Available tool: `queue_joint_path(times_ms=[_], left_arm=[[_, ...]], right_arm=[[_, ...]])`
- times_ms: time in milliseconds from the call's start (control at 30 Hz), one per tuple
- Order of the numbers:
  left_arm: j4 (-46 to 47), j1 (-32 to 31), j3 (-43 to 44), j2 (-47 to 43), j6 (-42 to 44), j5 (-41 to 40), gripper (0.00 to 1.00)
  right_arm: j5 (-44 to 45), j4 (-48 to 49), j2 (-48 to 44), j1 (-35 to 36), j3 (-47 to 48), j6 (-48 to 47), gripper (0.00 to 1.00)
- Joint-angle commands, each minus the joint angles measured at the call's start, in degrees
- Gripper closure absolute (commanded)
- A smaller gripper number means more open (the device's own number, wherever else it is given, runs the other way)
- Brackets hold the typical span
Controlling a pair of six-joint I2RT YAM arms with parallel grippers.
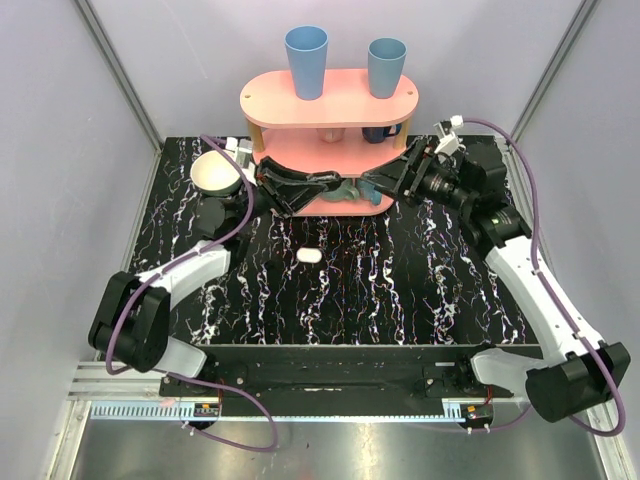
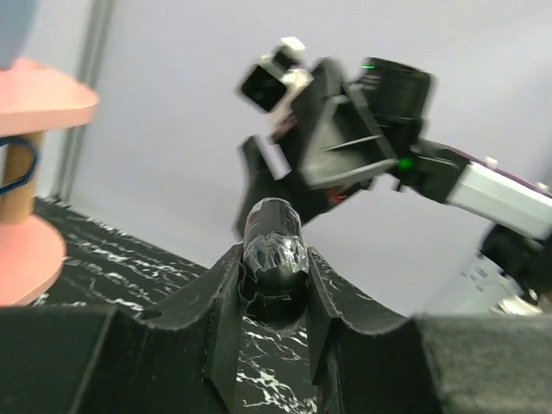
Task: Insert the wireless bluetooth earbuds into the charging case
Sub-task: Pass from the left arm to the right
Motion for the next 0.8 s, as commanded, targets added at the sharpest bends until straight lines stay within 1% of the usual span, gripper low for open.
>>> queue_joint_path(times_ms=[0,33,67,100,133,167,233,267,333,433,600,700,767], left_arm=[[11.60,0.41,4.95,-3.19,-3.67,15.01,1.00],[11.50,0.32,5.30,-3.37,-3.59,15.55,1.00],[11.67,0.41,5.31,-3.46,-3.41,15.99,1.00],[11.50,0.41,5.31,-3.37,-3.15,16.60,1.00],[11.24,0.41,5.31,-3.37,-2.89,16.96,1.00],[11.06,0.32,5.31,-3.29,-2.36,17.39,1.00],[10.53,0.41,5.04,-3.11,-1.83,17.40,1.00],[10.36,0.41,4.87,-3.11,-1.39,17.14,1.00],[10.35,0.41,4.60,-2.85,-0.86,16.87,1.00],[10.18,0.32,4.78,-2.50,-0.07,16.52,1.00],[8.95,0.32,4.78,-2.05,1.42,15.64,1.00],[8.86,0.23,4.60,-1.88,2.04,14.94,1.00],[8.60,0.23,4.69,-1.79,2.82,14.68,1.00]], right_arm=[[-7.12,1.58,2.85,0.37,0.51,4.95,0.18],[-8.18,4.75,3.20,0.37,-1.58,10.46,0.18],[-9.75,7.65,3.29,0.29,-3.08,14.00,0.18],[-10.29,17.17,3.29,0.46,-4.66,17.34,0.17],[-10.82,21.18,3.37,0.55,-7.29,23.81,0.17],[-11.52,26.78,3.55,0.46,-8.10,26.57,0.17],[-12.40,30.17,4.43,0.46,-9.59,32.54,0.16],[-12.93,33.14,4.69,0.46,-9.95,33.79,0.16],[-12.85,34.49,4.34,0.55,-10.83,35.64,0.16],[-12.67,32.99,3.90,0.81,-10.74,36.44,0.15],[-13.37,37.48,4.08,1.77,-11.80,41.09,0.16],[-13.64,35.55,4.08,2.39,-11.62,41.10,0.20],[-13.81,34.23,3.99,2.92,-11.62,40.92,0.21]])
